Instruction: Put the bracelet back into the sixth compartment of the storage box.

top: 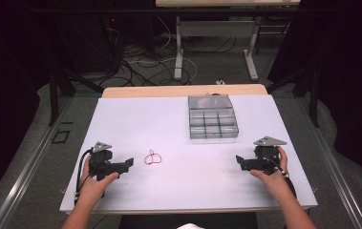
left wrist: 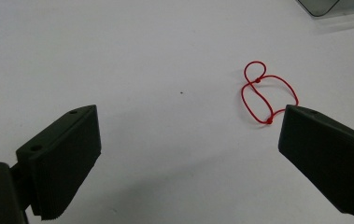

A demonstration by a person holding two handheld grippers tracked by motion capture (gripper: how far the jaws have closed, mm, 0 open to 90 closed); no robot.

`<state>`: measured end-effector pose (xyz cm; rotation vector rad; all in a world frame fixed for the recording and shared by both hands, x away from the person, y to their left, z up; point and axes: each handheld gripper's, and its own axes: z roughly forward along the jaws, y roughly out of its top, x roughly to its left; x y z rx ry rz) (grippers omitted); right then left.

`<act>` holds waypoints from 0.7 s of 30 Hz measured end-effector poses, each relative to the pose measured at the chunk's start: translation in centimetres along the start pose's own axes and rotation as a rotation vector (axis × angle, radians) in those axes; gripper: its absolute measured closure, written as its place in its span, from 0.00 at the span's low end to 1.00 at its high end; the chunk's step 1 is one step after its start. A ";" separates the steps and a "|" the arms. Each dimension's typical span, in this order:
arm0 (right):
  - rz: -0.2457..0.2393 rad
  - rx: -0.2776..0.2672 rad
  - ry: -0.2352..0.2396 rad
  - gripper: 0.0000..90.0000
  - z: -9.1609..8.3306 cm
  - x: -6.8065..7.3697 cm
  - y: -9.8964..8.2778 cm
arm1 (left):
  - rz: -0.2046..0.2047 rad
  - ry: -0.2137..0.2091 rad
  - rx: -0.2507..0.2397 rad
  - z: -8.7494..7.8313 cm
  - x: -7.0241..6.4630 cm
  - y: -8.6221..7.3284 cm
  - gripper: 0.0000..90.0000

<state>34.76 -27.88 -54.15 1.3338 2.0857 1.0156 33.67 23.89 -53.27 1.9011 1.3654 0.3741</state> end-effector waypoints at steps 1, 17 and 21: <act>0.000 0.006 -0.003 0.00 -0.1 0.1 0.0 | 0.001 -0.003 0.001 0.0 0.0 0.0 0.06; -0.027 -0.065 0.025 0.00 0.1 1.5 1.0 | 0.004 0.005 0.005 -0.1 -0.2 -0.3 0.06; -0.022 -0.053 0.055 0.00 0.2 2.3 1.4 | 0.001 0.010 0.002 -0.2 -0.2 -0.5 0.06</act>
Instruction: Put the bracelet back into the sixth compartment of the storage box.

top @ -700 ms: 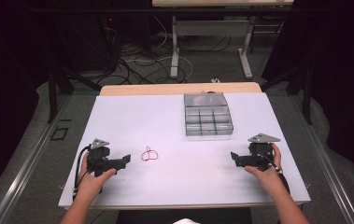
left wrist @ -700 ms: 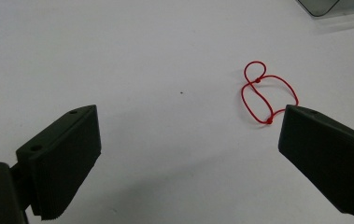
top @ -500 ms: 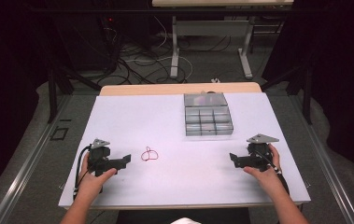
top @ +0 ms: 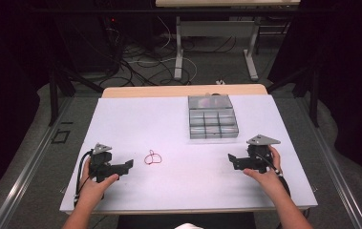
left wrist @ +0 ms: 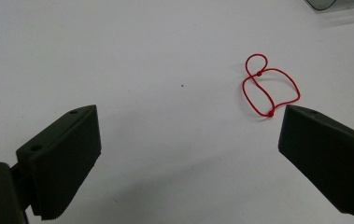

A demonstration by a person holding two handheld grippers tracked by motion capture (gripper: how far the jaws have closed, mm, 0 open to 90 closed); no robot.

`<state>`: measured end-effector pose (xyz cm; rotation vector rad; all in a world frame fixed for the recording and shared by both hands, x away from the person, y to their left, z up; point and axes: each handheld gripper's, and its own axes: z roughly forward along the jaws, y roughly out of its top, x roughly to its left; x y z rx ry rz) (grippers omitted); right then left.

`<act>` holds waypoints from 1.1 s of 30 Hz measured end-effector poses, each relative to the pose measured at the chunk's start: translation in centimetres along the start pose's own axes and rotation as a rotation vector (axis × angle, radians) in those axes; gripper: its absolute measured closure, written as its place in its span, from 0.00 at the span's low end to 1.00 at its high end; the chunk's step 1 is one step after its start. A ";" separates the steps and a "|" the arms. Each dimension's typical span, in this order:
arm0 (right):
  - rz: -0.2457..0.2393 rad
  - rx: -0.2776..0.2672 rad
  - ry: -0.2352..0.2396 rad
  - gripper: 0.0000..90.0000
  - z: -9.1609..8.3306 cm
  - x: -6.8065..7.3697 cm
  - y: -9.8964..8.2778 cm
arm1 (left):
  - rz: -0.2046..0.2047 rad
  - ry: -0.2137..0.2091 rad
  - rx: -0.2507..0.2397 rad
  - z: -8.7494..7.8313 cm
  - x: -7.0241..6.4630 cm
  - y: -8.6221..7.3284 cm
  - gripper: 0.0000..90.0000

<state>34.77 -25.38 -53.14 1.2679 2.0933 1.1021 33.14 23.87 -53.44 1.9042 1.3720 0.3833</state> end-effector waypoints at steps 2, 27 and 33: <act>0.000 0.010 0.006 0.00 0.2 0.4 0.2 | 0.003 0.004 0.000 -0.1 0.0 -0.1 0.06; -0.019 0.080 0.083 0.10 1.7 4.2 2.5 | 0.006 0.042 -0.009 -0.6 0.2 -0.5 0.06; -0.012 0.087 0.124 0.19 2.0 5.1 3.5 | -0.003 0.042 -0.017 -0.6 0.1 -0.6 0.07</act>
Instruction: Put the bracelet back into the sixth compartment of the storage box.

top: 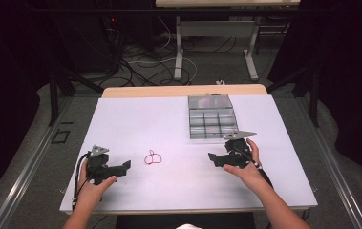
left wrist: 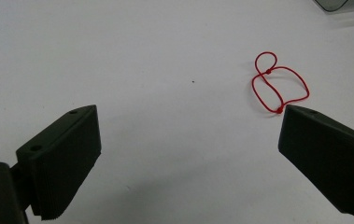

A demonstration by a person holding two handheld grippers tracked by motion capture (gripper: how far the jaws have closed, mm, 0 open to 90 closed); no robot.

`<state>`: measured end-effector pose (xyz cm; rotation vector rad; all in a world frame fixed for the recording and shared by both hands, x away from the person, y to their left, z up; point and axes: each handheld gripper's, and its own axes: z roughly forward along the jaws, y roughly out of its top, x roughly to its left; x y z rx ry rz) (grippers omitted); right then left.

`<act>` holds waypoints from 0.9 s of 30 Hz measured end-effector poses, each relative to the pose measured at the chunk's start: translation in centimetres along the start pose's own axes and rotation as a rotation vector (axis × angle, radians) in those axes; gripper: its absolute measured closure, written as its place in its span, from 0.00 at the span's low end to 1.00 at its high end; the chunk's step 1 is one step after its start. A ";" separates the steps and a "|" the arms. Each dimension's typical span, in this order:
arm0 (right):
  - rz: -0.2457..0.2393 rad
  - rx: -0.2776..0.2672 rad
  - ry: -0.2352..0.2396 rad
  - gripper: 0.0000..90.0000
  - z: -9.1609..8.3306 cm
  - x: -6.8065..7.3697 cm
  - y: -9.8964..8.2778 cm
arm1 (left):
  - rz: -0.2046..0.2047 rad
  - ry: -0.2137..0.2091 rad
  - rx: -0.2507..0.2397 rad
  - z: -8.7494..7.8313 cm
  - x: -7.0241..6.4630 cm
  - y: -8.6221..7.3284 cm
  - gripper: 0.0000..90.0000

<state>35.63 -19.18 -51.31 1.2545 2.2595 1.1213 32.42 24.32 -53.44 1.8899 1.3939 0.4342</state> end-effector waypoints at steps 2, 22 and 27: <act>-0.006 0.009 0.020 0.23 0.3 0.5 0.5 | 0.008 0.000 0.007 0.0 0.0 0.0 0.06; -0.078 0.033 0.130 0.40 2.6 3.6 2.9 | 0.008 -0.006 0.012 0.2 -0.1 0.0 0.07; -0.089 0.031 0.146 0.42 3.2 4.4 3.4 | 0.011 -0.006 0.017 0.2 -0.1 -0.1 0.07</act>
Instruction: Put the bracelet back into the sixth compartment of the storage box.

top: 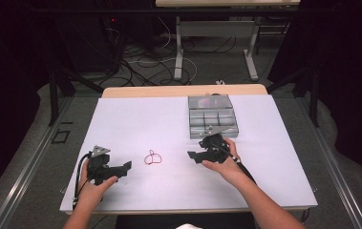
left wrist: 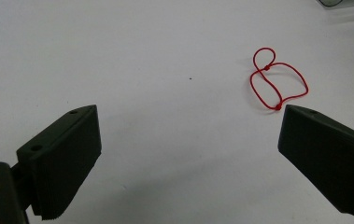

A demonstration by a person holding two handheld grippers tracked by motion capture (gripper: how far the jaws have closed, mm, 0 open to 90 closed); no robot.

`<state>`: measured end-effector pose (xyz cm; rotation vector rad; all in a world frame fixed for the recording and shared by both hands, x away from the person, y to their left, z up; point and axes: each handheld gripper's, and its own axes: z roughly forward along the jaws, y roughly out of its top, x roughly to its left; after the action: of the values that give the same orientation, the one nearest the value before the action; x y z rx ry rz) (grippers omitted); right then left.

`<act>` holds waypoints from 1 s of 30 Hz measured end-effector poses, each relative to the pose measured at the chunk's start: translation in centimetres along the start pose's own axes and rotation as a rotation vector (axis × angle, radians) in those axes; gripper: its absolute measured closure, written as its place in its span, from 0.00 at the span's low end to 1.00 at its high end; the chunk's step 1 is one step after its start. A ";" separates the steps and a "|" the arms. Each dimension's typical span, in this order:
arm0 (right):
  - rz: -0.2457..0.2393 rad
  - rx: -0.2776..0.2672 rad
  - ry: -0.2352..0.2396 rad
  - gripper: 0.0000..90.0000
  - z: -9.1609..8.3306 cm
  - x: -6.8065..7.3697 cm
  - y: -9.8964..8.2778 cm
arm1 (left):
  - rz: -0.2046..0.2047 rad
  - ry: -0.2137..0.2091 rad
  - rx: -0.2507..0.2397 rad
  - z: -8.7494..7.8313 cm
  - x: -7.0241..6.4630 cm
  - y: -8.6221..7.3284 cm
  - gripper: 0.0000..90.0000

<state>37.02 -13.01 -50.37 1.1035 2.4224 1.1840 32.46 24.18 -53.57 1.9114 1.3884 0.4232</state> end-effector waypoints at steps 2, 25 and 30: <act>-0.012 -0.001 0.000 0.42 0.3 0.2 0.2 | 0.000 0.000 0.000 0.0 0.0 0.0 0.07; -0.041 0.034 0.079 0.50 3.8 2.5 2.3 | 0.005 0.001 0.000 0.0 0.0 0.0 0.07; -0.048 0.048 0.089 0.51 4.4 2.8 2.5 | 0.007 0.000 0.001 0.0 0.0 0.0 0.07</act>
<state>38.62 -7.48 -51.01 1.0200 2.5416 1.1893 32.47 24.17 -53.60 1.9174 1.3826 0.4253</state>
